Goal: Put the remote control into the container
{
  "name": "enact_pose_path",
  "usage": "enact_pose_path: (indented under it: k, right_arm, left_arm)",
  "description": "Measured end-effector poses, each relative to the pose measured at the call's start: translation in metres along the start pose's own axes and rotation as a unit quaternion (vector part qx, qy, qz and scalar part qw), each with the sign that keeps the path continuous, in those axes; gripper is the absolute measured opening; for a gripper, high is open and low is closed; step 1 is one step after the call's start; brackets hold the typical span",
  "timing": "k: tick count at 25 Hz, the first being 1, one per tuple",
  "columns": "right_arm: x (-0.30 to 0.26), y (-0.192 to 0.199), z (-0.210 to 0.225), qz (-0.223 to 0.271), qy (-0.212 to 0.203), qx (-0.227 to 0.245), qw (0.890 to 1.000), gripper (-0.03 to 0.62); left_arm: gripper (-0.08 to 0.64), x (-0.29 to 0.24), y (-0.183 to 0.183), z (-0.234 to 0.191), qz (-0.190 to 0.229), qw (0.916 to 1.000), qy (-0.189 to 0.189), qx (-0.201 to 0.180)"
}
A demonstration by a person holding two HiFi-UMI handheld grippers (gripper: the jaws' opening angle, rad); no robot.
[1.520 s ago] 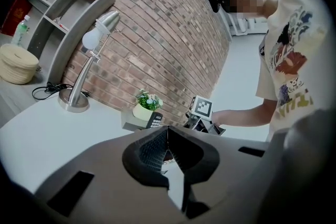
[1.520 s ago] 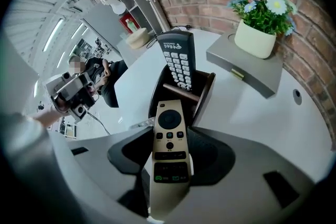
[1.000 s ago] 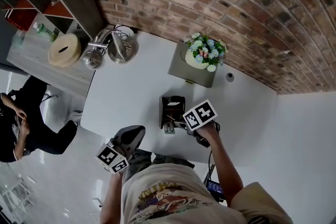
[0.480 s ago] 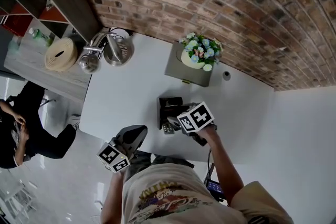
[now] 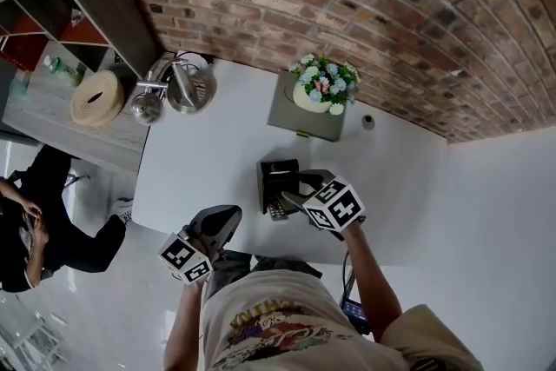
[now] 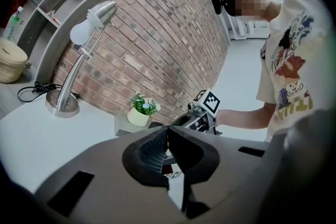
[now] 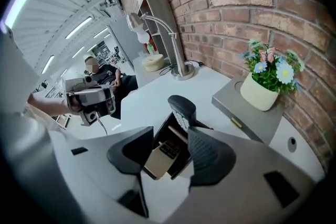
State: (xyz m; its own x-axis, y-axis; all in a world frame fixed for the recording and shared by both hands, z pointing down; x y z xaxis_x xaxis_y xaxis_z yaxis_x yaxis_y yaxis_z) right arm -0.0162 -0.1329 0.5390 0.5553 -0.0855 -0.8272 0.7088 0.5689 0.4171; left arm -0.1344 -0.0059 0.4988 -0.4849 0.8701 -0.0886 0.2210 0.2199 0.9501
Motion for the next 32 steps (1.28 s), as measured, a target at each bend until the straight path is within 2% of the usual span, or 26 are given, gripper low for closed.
enact_pose_path:
  k: [6, 12, 19, 24, 28, 30, 32]
  right_arm:
    - [0.018, 0.005, -0.007, 0.02, 0.029, 0.009, 0.999, 0.164]
    - [0.045, 0.008, -0.02, 0.083, 0.058, 0.008, 0.995, 0.056]
    - [0.07, 0.033, -0.042, 0.155, 0.076, -0.007, 0.985, 0.018]
    - [0.08, 0.067, -0.06, 0.19, 0.047, -0.038, 0.98, 0.02]
    - [0.096, 0.087, -0.072, 0.223, 0.029, -0.034, 0.974, 0.018]
    - [0.107, 0.1, -0.08, 0.247, 0.011, -0.033, 0.969, 0.018]
    - [0.118, 0.114, -0.084, 0.28, -0.015, -0.049, 0.959, 0.019]
  left_arm:
    - [0.006, -0.004, -0.008, 0.003, -0.007, 0.9992, 0.037, -0.011]
    - [0.006, -0.004, -0.015, 0.009, -0.012, 0.997, 0.074, -0.018]
    - [0.006, 0.003, -0.009, 0.02, -0.018, 0.994, 0.107, -0.01]
    - [0.006, 0.02, -0.006, 0.044, -0.016, 0.9946, 0.102, -0.007]
    - [0.006, 0.028, -0.004, 0.074, -0.013, 0.9956, 0.092, -0.005]
    - [0.006, 0.032, -0.003, 0.093, -0.009, 0.9961, 0.088, -0.004]
    - [0.006, 0.036, 0.001, 0.113, -0.009, 0.9966, 0.082, -0.006]
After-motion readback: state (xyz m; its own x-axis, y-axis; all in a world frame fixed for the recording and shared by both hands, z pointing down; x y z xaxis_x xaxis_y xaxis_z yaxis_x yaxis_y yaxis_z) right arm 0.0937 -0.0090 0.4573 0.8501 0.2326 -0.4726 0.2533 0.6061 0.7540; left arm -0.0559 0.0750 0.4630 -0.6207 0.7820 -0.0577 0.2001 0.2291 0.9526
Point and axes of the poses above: the fingertips, and each gripper's own axes: x backward along the fingers, z to its right, y out of its underside, the point moved 3 cm from there along x, backward along the fingers, and after that the axes turned 14 degrees about -x, right-handed, at the moved point
